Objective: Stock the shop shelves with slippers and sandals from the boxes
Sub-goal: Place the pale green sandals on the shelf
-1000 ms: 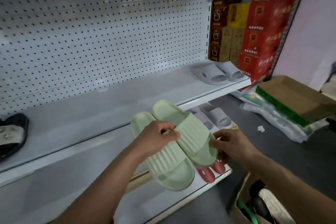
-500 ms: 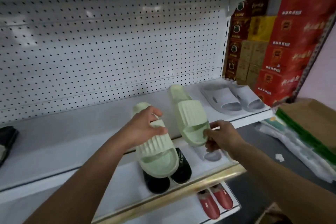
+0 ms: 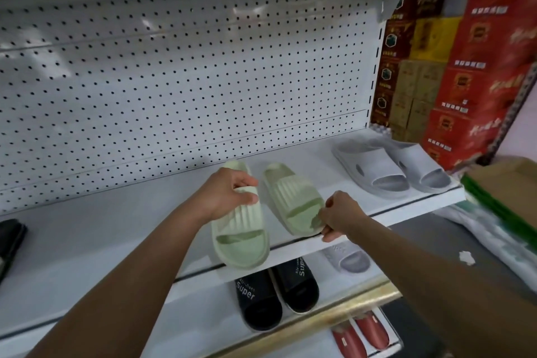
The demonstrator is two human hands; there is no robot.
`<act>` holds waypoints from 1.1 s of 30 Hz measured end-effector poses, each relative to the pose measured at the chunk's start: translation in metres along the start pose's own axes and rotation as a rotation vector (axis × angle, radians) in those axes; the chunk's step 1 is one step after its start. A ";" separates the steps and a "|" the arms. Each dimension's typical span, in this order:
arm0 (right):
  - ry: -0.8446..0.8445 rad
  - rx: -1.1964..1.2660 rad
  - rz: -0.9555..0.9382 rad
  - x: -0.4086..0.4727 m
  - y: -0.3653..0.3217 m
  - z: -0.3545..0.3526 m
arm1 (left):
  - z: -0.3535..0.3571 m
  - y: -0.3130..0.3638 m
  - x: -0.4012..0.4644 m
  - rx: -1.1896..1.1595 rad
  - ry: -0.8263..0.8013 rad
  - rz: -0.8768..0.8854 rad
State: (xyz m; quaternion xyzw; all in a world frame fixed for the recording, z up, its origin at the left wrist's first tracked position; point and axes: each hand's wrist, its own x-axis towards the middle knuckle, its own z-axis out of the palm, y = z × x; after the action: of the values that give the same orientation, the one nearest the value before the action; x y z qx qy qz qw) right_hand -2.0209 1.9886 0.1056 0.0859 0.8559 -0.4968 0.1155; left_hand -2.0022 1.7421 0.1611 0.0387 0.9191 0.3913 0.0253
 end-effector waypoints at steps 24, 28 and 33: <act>0.103 -0.051 -0.046 0.008 0.015 0.017 | 0.031 -0.030 0.060 0.014 0.263 0.041; 0.224 -0.079 -0.124 -0.001 0.025 0.012 | 0.039 -0.001 0.052 -0.032 0.347 0.241; 0.344 0.034 -0.217 -0.024 0.046 -0.014 | 0.068 0.041 0.024 -0.315 0.142 0.284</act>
State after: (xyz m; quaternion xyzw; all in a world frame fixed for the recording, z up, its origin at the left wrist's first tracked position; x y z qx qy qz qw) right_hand -1.9874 2.0223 0.0808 0.0786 0.8587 -0.4986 -0.0881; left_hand -2.0185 1.8219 0.1430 0.1357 0.8315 0.5312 -0.0893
